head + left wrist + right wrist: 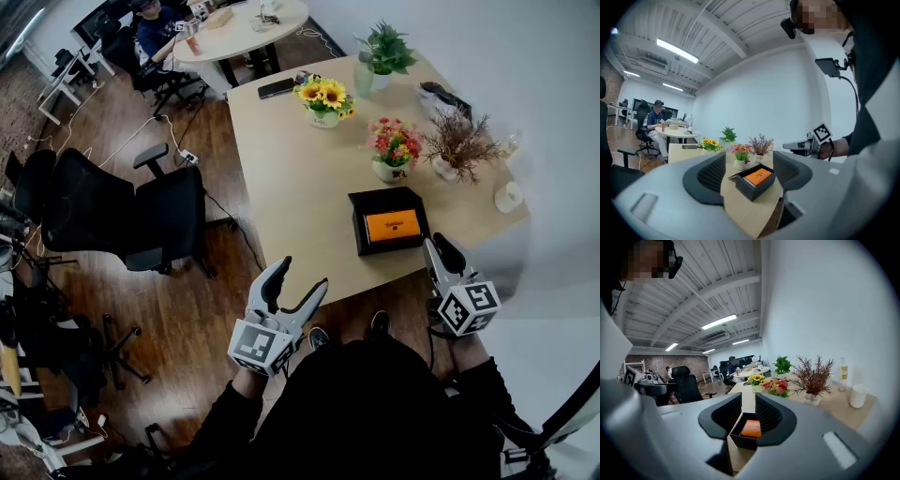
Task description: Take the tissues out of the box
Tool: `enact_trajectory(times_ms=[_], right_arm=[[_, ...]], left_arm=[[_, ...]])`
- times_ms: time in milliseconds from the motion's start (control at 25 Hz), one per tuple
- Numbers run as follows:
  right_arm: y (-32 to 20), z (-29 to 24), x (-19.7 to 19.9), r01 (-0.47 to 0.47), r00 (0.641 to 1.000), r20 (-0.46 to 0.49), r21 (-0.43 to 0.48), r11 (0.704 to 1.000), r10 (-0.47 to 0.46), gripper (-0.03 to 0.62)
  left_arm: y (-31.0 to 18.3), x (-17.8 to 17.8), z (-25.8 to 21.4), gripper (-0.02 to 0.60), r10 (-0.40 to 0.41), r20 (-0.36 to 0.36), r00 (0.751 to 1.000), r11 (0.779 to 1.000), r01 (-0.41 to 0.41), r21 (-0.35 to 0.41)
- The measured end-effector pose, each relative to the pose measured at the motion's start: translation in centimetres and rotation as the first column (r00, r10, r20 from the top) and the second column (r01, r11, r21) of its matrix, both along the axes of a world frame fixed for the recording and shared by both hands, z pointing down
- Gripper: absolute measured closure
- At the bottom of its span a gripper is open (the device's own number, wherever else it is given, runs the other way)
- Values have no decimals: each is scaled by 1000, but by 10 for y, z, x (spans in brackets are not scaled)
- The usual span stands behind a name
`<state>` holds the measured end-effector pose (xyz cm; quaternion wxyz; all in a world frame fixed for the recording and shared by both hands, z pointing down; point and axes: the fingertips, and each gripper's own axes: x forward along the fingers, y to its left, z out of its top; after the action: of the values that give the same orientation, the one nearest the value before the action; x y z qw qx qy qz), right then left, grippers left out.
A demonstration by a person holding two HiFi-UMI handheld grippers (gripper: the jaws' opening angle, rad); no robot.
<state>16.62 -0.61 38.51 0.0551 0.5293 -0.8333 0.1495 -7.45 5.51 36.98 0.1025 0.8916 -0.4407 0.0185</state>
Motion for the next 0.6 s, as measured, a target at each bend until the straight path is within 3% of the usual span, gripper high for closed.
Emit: enact_trajectory(times_ms=[240,440,600], right_arm=[[-6,17,-11,41,988,-146,-24,999,-44,384],[-20,43,-15,91,961,-250,-108,990,-115,283],[-33,70,-19,165,922,-317,-199,966,-223,249]], left_arm=[[-13,11,26,227,170,136,976,985,-165,-52],[-35,36,55,190,287,247,925,957,-266,-118],[-52,62,76,186,350,331,876,935,-308,-174]])
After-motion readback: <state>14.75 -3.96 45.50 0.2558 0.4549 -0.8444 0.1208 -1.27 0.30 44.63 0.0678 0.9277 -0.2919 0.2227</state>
